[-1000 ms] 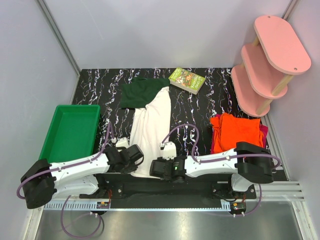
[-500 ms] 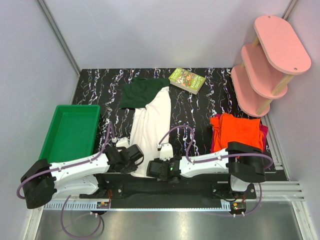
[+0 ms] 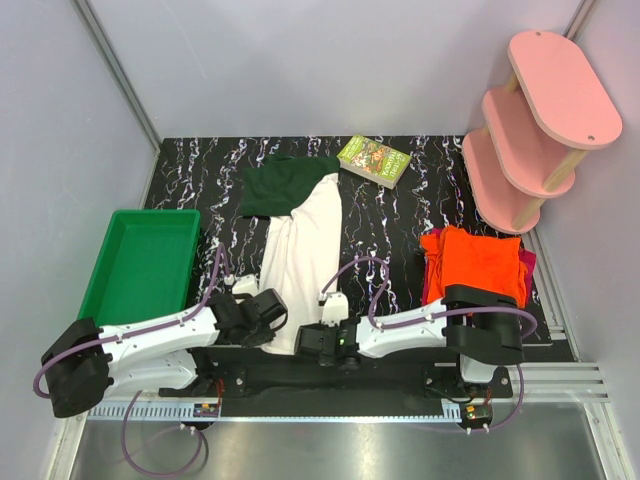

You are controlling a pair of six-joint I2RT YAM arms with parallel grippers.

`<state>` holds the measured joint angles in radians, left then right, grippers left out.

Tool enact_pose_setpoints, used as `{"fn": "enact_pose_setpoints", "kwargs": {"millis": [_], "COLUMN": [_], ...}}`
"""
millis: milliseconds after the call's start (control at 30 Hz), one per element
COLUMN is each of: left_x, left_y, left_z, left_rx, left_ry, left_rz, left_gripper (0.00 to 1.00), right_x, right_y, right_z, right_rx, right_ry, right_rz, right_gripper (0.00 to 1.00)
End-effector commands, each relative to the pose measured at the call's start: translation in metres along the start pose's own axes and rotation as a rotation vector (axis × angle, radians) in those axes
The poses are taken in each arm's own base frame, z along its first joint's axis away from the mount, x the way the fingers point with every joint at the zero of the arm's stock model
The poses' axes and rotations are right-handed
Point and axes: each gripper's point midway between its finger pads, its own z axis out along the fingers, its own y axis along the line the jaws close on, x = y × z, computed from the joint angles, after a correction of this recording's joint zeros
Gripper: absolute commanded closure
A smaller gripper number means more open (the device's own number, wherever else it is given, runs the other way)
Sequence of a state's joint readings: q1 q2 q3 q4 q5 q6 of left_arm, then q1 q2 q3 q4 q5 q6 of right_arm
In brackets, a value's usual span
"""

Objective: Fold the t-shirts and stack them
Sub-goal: Fold the tshirt

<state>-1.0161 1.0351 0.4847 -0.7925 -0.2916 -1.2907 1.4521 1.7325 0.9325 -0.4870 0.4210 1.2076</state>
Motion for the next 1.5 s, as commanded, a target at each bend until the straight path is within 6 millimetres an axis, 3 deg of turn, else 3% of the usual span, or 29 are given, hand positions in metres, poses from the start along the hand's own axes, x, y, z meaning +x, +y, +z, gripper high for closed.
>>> {"fn": "enact_pose_setpoints", "kwargs": {"millis": [0,67,167,233,667,1033,1300,1400,1467], "left_x": [0.003,0.003,0.003,0.002,0.002,0.016,-0.033,-0.052,-0.059], "left_y": [-0.002,-0.002,-0.002,-0.002,-0.008,-0.025,-0.059,-0.071,-0.070], "left_z": [-0.004,-0.004,-0.004,-0.005,-0.018,-0.022,-0.060,-0.074,-0.071], "left_rx": [0.012,0.009,0.009,0.013,0.090,0.112,0.177,0.173,0.133], "left_ry": [0.017,0.017,0.017,0.017,-0.003,0.008,-0.182,-0.242,-0.264], "left_rz": [0.009,0.007,0.008,0.009,-0.001,0.060,0.096,0.112,0.132], "left_gripper": [0.77,0.78,0.85,1.00,1.00,1.00,1.00,1.00,1.00], "right_x": [0.010,0.008,-0.002,-0.011,-0.063,-0.051,-0.116,-0.139,-0.154], "right_y": [-0.017,-0.022,-0.024,-0.022,-0.029,-0.056,-0.047,-0.054,-0.061], "right_z": [0.002,0.000,-0.008,-0.016,-0.065,-0.060,-0.091,-0.089,-0.082], "right_rx": [0.031,0.044,0.049,0.044,0.071,0.117,0.098,0.127,0.157], "right_ry": [0.018,0.006,-0.027,-0.051,-0.216,-0.195,-0.337,-0.354,-0.355], "right_rz": [0.043,0.043,0.035,0.033,-0.039,-0.026,-0.031,-0.029,-0.044], "right_gripper": [0.94,1.00,1.00,1.00,1.00,1.00,1.00,1.00,1.00]}}
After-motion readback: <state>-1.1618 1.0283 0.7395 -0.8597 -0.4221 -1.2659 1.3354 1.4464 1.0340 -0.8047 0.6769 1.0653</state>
